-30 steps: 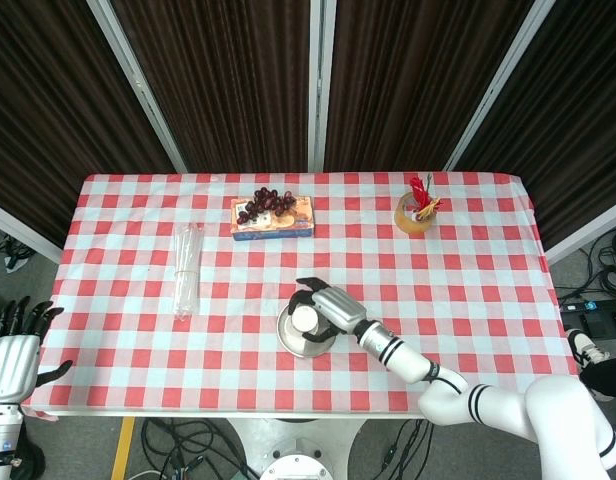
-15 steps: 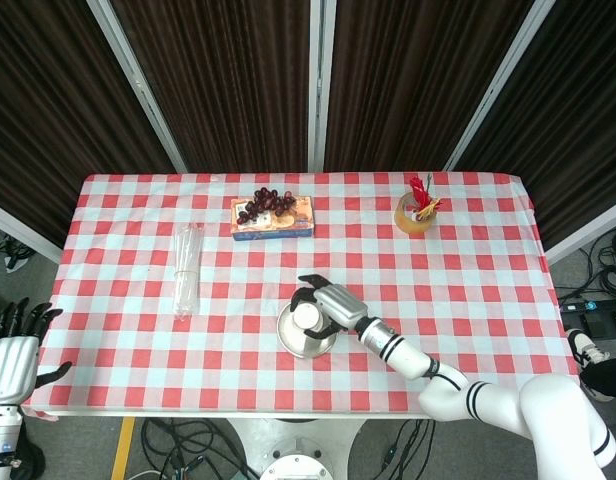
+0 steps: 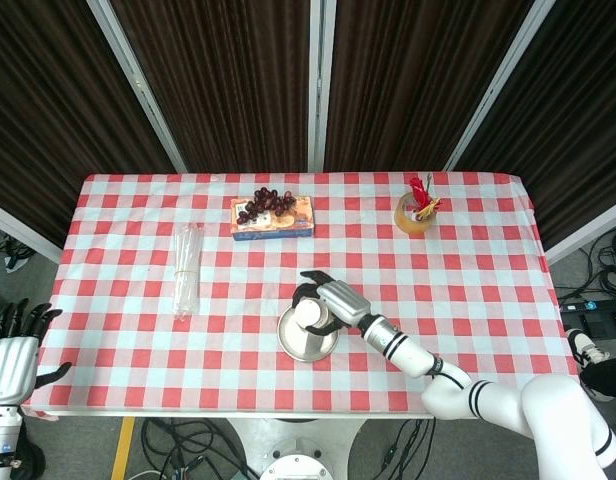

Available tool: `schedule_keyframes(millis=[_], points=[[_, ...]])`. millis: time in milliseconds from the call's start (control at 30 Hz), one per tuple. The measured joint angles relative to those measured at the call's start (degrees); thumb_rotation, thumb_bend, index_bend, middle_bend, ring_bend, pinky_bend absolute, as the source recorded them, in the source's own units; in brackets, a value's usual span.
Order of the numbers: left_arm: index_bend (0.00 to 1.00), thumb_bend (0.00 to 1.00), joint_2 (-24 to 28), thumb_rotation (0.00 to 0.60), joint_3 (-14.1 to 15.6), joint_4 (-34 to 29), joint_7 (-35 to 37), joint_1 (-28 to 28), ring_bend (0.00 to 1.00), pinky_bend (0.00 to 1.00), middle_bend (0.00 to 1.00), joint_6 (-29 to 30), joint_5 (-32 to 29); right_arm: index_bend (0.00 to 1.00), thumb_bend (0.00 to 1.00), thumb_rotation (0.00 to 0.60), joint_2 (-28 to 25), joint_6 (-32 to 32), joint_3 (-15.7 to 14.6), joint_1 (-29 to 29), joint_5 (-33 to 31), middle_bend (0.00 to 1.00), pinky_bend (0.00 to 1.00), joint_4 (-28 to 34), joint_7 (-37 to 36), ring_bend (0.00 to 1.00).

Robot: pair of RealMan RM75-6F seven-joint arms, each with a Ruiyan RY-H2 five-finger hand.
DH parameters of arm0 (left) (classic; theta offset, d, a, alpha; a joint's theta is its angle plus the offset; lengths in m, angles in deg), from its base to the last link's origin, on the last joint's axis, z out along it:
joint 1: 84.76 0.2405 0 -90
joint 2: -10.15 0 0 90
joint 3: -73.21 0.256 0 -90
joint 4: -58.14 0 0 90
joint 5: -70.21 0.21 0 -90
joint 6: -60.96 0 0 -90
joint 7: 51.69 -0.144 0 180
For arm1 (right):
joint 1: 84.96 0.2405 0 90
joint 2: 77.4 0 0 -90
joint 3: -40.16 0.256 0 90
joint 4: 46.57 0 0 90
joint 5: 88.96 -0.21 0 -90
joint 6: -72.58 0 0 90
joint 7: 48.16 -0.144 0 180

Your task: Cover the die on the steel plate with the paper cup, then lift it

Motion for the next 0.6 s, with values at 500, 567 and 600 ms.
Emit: schedule_keyframes(millis=[500, 567, 600], points=[[0.22, 0.00, -0.10, 0.600, -0.01, -0.22, -0.44, -0.39, 0.02, 0.02, 0.16, -0.10, 0.61, 0.01, 0.29, 0.600, -2.47, 3.40, 3.41, -1.80, -7.01, 0.08, 0.00, -5.67, -2.90, 0.00], [0.22, 0.00, -0.05, 0.600, -0.07, -0.25, -0.48, -0.49, 0.02, 0.02, 0.16, -0.05, 0.75, 0.00, 0.29, 0.600, -2.99, 3.49, 3.21, -2.12, -7.02, 0.05, 0.00, -5.46, -2.14, 0.00], [0.22, 0.00, -0.04, 0.600, -0.10, -0.23, -0.43, -0.54, 0.02, 0.02, 0.16, -0.04, 0.80, 0.00, 0.29, 0.600, -3.54, 2.95, 3.09, -2.46, -6.90, 0.05, 0.00, -4.97, -1.59, 0.00]])
